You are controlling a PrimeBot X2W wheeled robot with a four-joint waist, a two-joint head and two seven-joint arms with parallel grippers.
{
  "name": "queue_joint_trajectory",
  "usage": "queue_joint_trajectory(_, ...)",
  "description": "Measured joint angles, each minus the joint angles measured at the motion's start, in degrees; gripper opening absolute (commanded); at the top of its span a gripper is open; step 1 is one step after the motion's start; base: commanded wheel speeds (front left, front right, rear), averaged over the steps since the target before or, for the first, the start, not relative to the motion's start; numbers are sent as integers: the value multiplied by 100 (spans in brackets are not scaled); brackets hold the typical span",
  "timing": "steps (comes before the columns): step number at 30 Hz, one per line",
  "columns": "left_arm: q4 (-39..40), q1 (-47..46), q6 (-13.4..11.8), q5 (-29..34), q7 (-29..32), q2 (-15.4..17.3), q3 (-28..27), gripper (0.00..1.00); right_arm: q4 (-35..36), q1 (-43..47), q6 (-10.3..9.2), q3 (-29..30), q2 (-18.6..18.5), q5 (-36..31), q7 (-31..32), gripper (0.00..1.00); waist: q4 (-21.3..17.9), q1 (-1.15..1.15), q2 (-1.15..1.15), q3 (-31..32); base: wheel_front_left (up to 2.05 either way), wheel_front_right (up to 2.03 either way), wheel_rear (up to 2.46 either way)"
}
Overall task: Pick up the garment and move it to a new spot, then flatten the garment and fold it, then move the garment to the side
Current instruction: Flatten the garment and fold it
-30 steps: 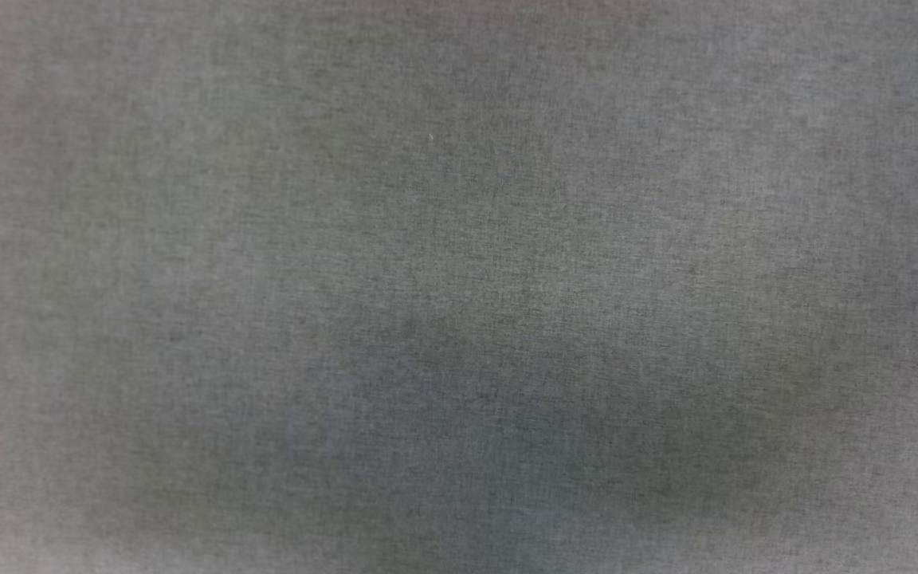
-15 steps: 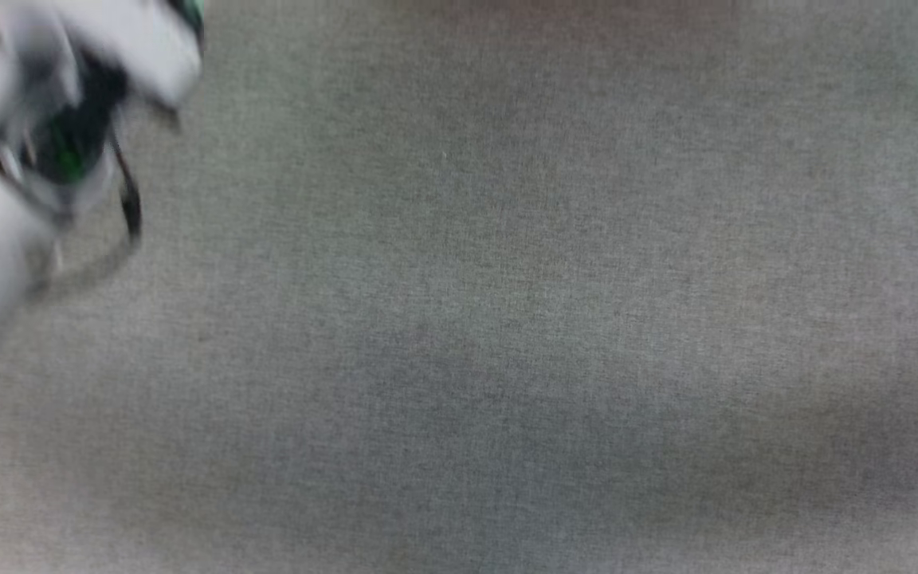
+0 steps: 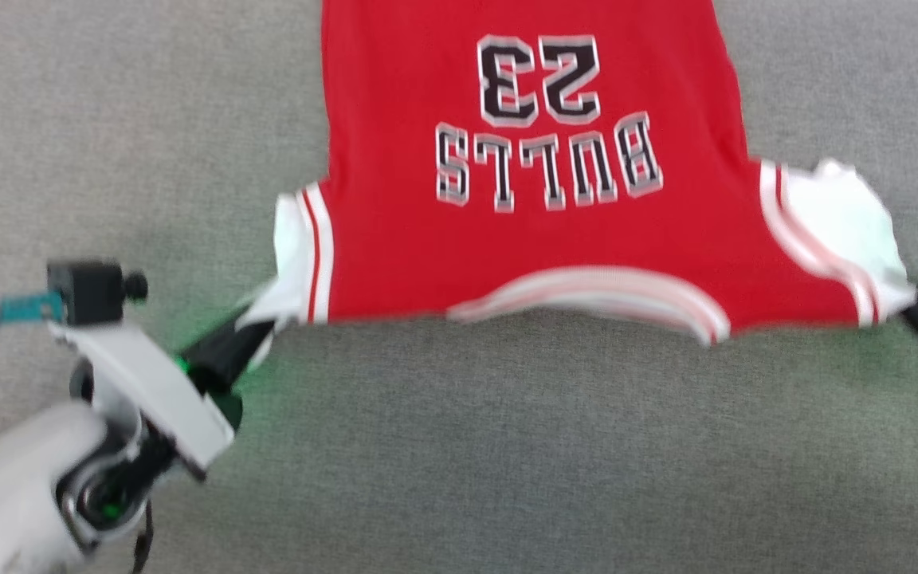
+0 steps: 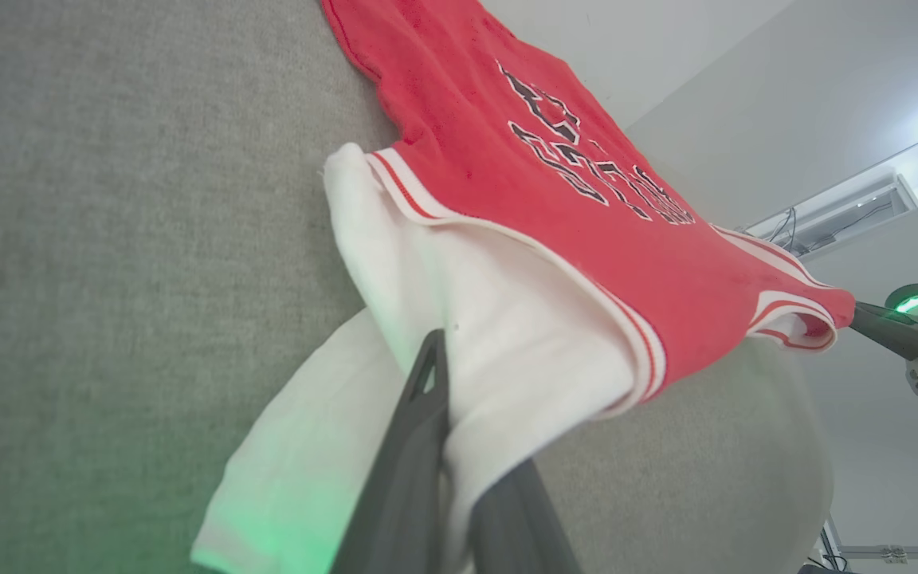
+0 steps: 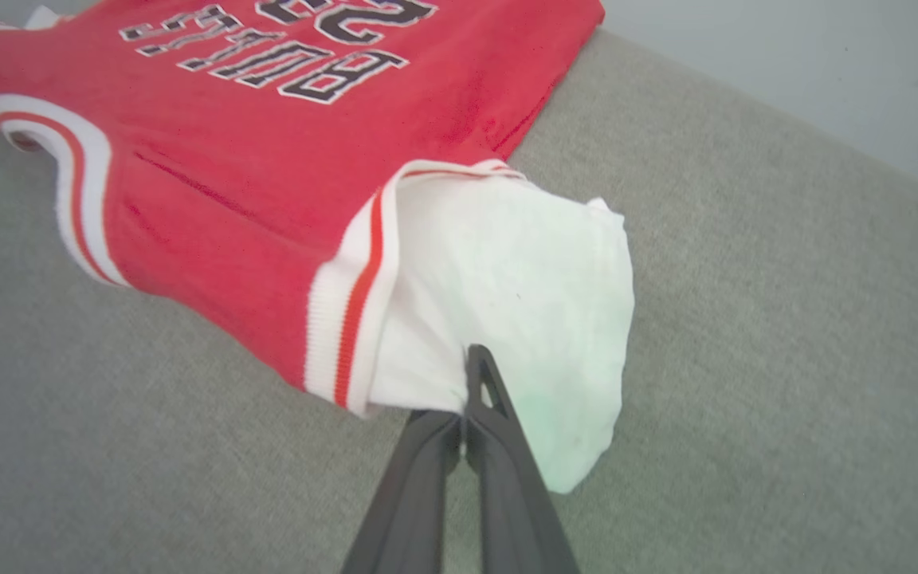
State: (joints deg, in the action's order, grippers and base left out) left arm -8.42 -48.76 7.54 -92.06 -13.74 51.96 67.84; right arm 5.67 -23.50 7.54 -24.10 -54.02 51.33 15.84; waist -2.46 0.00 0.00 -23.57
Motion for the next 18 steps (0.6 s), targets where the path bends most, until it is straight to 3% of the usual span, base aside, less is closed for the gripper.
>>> queue_joint_trajectory(5, 269, 526, 0, 23, -52, 229, 74, 0, 732, 1192, 0, 615, 75, -196, 794, 0, 53, 0, 0, 129, 0, 0, 0)
queue_joint_trajectory(18, 951, 1463, -29, 124, 13, 962, 334, 0, 2519, 4049, -1, 1800, 1215, -779, 2930, 0, 145, 0, 0, 151, 0, 0, 0)
